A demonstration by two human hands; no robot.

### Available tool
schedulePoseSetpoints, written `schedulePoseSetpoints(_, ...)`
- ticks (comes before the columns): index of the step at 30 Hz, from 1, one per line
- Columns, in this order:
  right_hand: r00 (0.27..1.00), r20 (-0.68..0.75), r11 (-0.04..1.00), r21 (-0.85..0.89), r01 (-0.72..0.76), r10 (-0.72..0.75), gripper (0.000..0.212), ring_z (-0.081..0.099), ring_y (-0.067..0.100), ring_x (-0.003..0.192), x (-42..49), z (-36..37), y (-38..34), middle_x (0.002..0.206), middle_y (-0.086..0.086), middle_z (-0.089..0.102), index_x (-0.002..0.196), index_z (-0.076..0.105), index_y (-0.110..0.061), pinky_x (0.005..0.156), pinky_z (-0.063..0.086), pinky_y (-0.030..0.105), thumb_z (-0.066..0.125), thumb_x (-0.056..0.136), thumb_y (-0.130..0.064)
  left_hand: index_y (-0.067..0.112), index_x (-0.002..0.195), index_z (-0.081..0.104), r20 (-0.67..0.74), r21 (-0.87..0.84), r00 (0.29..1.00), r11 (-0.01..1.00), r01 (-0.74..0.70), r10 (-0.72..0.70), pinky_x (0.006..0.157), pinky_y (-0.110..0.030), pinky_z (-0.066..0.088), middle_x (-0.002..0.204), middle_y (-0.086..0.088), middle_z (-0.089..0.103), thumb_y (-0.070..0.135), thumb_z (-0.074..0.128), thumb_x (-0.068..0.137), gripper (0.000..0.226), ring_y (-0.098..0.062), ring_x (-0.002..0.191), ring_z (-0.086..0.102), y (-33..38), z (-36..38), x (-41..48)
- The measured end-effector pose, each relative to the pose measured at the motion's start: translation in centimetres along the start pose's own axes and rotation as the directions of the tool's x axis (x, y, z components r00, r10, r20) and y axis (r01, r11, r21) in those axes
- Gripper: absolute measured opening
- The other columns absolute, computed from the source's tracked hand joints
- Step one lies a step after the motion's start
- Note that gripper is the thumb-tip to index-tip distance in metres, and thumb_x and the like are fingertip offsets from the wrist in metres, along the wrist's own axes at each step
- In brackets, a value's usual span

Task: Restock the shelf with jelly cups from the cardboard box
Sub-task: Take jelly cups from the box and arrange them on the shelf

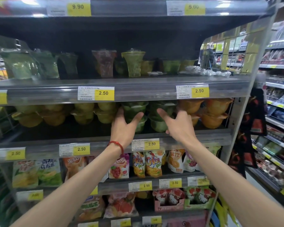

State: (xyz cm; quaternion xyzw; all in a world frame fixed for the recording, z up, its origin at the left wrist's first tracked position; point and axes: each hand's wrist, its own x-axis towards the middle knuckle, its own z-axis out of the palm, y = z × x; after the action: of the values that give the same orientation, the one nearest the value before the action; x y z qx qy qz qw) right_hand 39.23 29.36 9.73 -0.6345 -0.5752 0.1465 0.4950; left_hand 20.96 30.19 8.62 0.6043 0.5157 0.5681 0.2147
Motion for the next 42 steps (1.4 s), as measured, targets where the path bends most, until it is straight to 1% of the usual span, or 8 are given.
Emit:
schedulePoseSetpoints(3, 0.999, 0.030, 0.999, -0.043, 0.033, -0.031, 0.069, 0.071, 0.012, 0.051, -0.1, 0.2, 0.3, 0.080, -0.001, 0.072, 0.119, 0.052, -0.027, 0.080, 0.061, 0.052, 0.049, 0.082, -0.085, 0.027, 0.127, 0.045, 0.016, 0.027, 1.000, 1.000, 0.004, -0.004, 0.092, -0.026, 0.040, 0.119, 0.011, 0.057, 0.055, 0.064, 0.086, 0.053, -0.017, 0.117, 0.057, -0.1, 0.1, 0.1)
schedulePoseSetpoints(8, 1.000, 0.024, 0.992, -0.125, 0.022, -0.019, 0.089, 0.073, 0.028, 0.085, -0.3, 0.6, -0.1, 0.098, 0.000, 0.074, 0.120, 0.050, -0.032, 0.082, 0.060, 0.049, 0.049, 0.062, -0.100, 0.029, 0.133, 0.032, 0.085, 0.101, 0.996, 0.995, -0.025, 0.017, 0.095, -0.035, 0.047, 0.132, 0.005, 0.054, 0.069, 0.068, 0.073, 0.080, -0.017, 0.118, 0.056, -0.2, 0.1, 0.3)
schedulePoseSetpoints(13, 0.998, 0.045, 0.991, -0.124, 0.059, -0.054, 0.101, 0.072, 0.028, 0.098, -0.6, 0.5, -0.6, 0.116, -0.003, 0.070, 0.130, 0.046, -0.033, 0.088, 0.058, 0.048, 0.064, 0.053, -0.095, 0.022, 0.133, 0.034, 0.079, 0.111, 0.995, 0.992, -0.066, 0.057, 0.090, -0.030, 0.047, 0.132, -0.001, 0.055, 0.061, 0.070, 0.077, 0.077, -0.021, 0.117, 0.057, -0.9, 0.4, 0.9)
schedulePoseSetpoints(17, 0.998, 0.019, 0.992, -0.110, 0.065, -0.064, 0.097, 0.068, 0.030, 0.110, -1.0, 0.4, -0.8, 0.119, 0.000, 0.070, 0.132, 0.049, -0.025, 0.090, 0.058, 0.046, 0.072, 0.057, -0.082, 0.021, 0.131, 0.036, 0.064, 0.091, 0.993, 0.991, -0.101, 0.096, 0.094, -0.033, 0.047, 0.131, 0.000, 0.054, 0.057, 0.067, 0.081, 0.070, -0.021, 0.117, 0.056, -1.5, 0.7, 1.2)
schedulePoseSetpoints(29, 0.998, -0.001, 0.991, -0.123, 0.055, -0.056, 0.091, 0.065, 0.031, 0.113, -1.5, 0.5, -1.2, 0.120, 0.001, 0.070, 0.130, 0.058, -0.027, 0.095, 0.055, 0.046, 0.065, 0.061, -0.085, 0.015, 0.122, 0.034, 0.032, 0.124, 0.996, 0.988, -0.091, 0.088, 0.093, -0.046, 0.050, 0.124, -0.006, 0.052, 0.067, 0.056, 0.078, 0.071, -0.027, 0.113, 0.056, -1.6, 0.3, 0.9)
schedulePoseSetpoints(36, 0.999, 0.043, 0.988, -0.154, 0.020, -0.013, 0.098, 0.067, 0.032, 0.110, -2.3, 0.3, -1.7, 0.125, 0.005, 0.068, 0.138, 0.044, -0.022, 0.093, 0.056, 0.047, 0.066, 0.064, -0.083, 0.016, 0.124, 0.033, 0.073, 0.126, 0.997, 0.992, -0.030, 0.021, 0.093, -0.046, 0.050, 0.124, -0.005, 0.049, 0.073, 0.048, 0.068, 0.081, -0.027, 0.111, 0.055, -0.9, -0.1, 0.9)
schedulePoseSetpoints(39, 0.999, 0.047, 0.992, -0.123, -0.021, 0.027, 0.092, 0.067, 0.032, 0.109, -2.9, 0.1, -1.8, 0.126, 0.009, 0.066, 0.136, 0.041, -0.016, 0.093, 0.056, 0.049, 0.070, 0.072, -0.075, 0.014, 0.127, 0.031, 0.126, 0.145, 0.992, 0.989, -0.007, -0.012, 0.094, -0.046, 0.049, 0.128, -0.007, 0.046, 0.070, 0.052, 0.073, 0.081, -0.028, 0.113, 0.054, -0.6, -0.4, 0.9)
schedulePoseSetpoints(42, 0.999, 0.035, 0.995, -0.098, -0.035, 0.039, 0.083, 0.061, 0.034, 0.120, -3.9, 0.1, -1.7, 0.135, 0.011, 0.060, 0.137, 0.039, -0.012, 0.099, 0.052, 0.050, 0.073, 0.081, -0.063, 0.012, 0.131, 0.029, 0.128, 0.137, 0.992, 0.991, -0.001, -0.017, 0.099, -0.047, 0.047, 0.131, -0.011, 0.044, 0.070, 0.057, 0.076, 0.084, -0.031, 0.118, 0.051, -0.7, -0.8, 0.6)
